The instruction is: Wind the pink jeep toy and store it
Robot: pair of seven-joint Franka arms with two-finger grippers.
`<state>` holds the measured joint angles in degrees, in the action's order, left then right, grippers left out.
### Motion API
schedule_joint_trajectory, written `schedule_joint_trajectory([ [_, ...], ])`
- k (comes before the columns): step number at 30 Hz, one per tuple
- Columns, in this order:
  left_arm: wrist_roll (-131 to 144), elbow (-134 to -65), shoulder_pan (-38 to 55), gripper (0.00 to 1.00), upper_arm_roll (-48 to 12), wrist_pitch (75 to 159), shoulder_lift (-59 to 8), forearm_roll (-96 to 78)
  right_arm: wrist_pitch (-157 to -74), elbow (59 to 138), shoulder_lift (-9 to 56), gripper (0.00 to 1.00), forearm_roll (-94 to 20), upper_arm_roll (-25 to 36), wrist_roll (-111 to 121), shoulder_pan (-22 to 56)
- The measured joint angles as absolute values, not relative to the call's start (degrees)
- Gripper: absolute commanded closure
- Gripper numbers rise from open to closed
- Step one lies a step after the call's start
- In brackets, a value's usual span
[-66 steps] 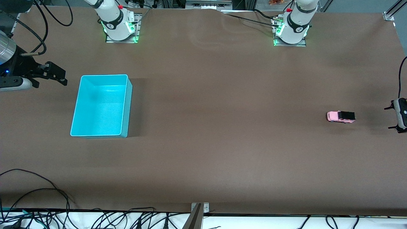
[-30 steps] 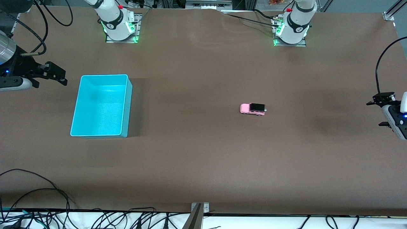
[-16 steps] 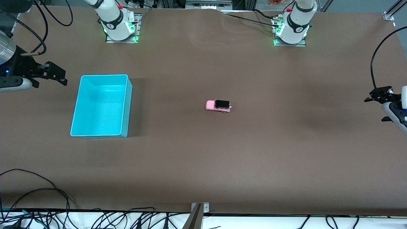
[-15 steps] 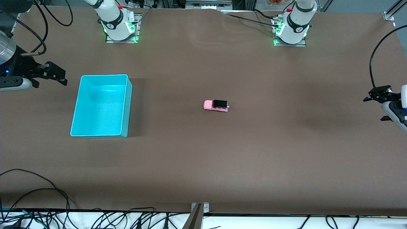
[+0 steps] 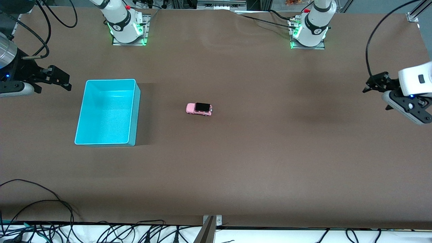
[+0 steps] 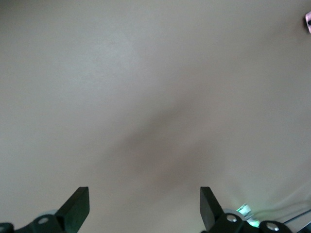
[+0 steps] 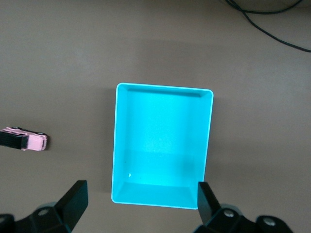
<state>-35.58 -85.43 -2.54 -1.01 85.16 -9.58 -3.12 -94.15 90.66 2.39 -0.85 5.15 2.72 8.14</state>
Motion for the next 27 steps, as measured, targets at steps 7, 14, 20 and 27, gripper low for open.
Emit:
schedule_joint_trajectory([
  [7,-16.7,-89.5,2.1,0.00,0.9,85.2,-3.5,-3.7,-93.4,90.7,2.7,0.00,-0.9,5.1,2.7,8.1],
  [14,-9.5,-93.9,2.5,0.00,-0.6,84.9,3.9,-3.8,-92.1,90.7,3.2,0.00,-0.9,5.1,2.8,8.2],
  [20,-8.8,-94.8,2.5,0.00,-1.8,83.5,7.5,-3.8,-89.7,90.8,3.5,0.00,-0.9,5.0,5.7,8.3],
  [27,-8.2,-94.8,2.5,0.00,-1.9,82.2,7.9,-3.8,-89.1,90.8,3.7,0.00,-0.9,3.6,7.2,9.2],
])
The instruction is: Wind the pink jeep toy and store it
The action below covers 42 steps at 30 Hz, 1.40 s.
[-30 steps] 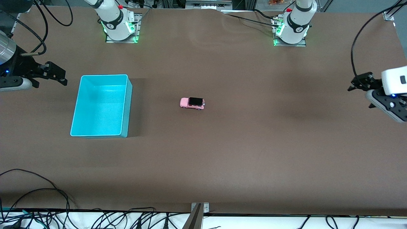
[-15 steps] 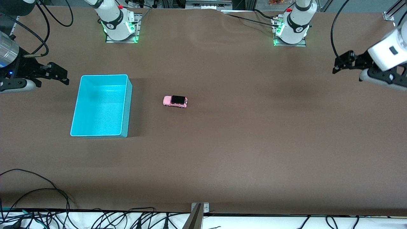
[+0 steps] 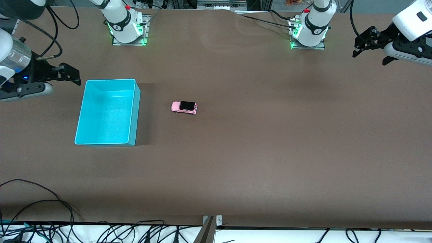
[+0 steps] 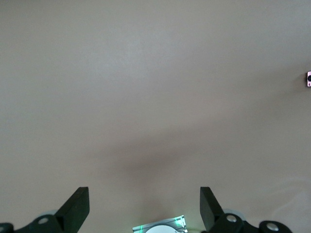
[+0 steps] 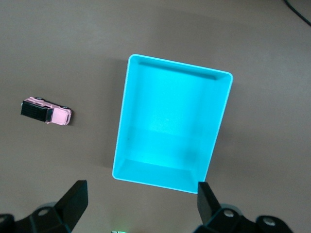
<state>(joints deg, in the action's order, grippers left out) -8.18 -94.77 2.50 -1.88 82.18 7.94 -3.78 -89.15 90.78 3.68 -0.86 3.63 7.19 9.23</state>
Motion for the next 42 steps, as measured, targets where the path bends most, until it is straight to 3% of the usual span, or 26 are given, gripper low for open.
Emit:
schedule_joint_trajectory([
  [17,-3.9,-94.5,2.3,0.00,-1.5,80.6,6.8,-3.8,-91.2,91.0,9.6,0.00,-0.9,-4.2,9.3,19.8],
  [32,-0.1,-91.9,0.8,0.00,-1.3,83.7,4.7,-3.3,-103.4,92.5,20.5,0.00,-1.4,-11.0,31.9,20.3],
  [42,-0.1,-91.0,0.9,0.00,-1.8,84.1,3.4,-3.3,-118.2,102.7,23.1,0.00,-1.4,-14.0,39.6,20.5],
])
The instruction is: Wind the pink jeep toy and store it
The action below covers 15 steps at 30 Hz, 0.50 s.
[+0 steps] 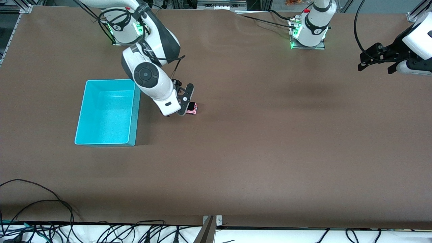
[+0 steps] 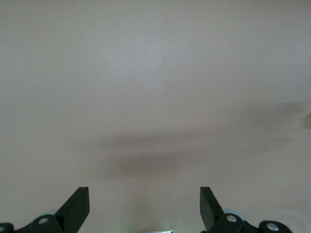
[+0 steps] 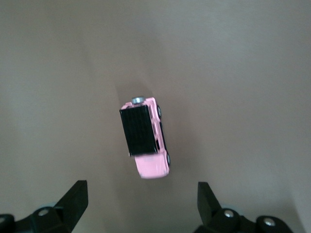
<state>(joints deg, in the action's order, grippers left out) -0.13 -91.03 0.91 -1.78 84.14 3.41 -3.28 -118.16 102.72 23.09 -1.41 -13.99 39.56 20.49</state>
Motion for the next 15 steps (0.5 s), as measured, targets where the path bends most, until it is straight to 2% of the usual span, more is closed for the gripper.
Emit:
schedule_joint_trajectory([
  [8,-0.1,-90.6,0.9,0.00,-1.9,84.1,3.4,-3.3,-130.9,111.5,23.6,0.00,-1.4,-14.3,43.5,20.6],
  [15,-0.1,-90.2,0.7,0.00,-1.9,84.1,3.4,-3.3,-136.3,113.3,26.1,0.00,0.3,-14.3,44.2,22.2],
])
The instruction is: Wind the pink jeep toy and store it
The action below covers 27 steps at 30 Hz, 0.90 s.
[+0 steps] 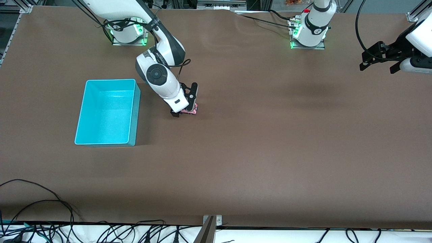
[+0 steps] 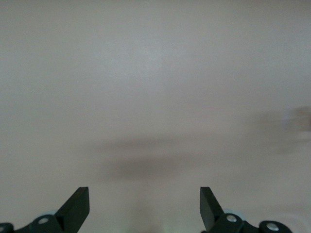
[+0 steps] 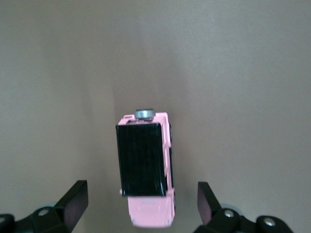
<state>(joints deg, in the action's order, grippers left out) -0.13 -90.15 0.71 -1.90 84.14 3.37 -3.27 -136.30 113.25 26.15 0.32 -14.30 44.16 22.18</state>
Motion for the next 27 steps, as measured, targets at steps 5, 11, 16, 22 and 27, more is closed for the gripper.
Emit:
schedule_joint_trajectory([
  [5,-0.3,-90.2,0.6,0.00,-2.2,84.1,3.2,-3.3,-138.5,113.3,27.8,0.00,1.2,-14.3,44.2,22.7],
  [11,-1.6,-90.2,-0.9,0.00,-4.4,84.1,3.1,-3.3,-140.8,113.3,29.5,0.08,3.5,-14.3,44.2,22.7],
  [16,-1.8,-90.2,-1.2,0.00,-4.7,84.1,3.1,-3.3,-142.0,113.3,30.8,0.31,5.0,-14.3,44.2,22.7],
  [22,-1.9,-90.2,-1.2,0.00,-4.7,84.1,3.1,-3.3,-142.4,113.3,31.2,0.56,6.0,-14.2,44.2,22.7],
  [27,-1.9,-90.2,-0.9,0.00,-4.7,84.1,3.1,-3.3,-142.5,113.1,31.1,0.60,6.3,-14.2,44.2,22.7],
])
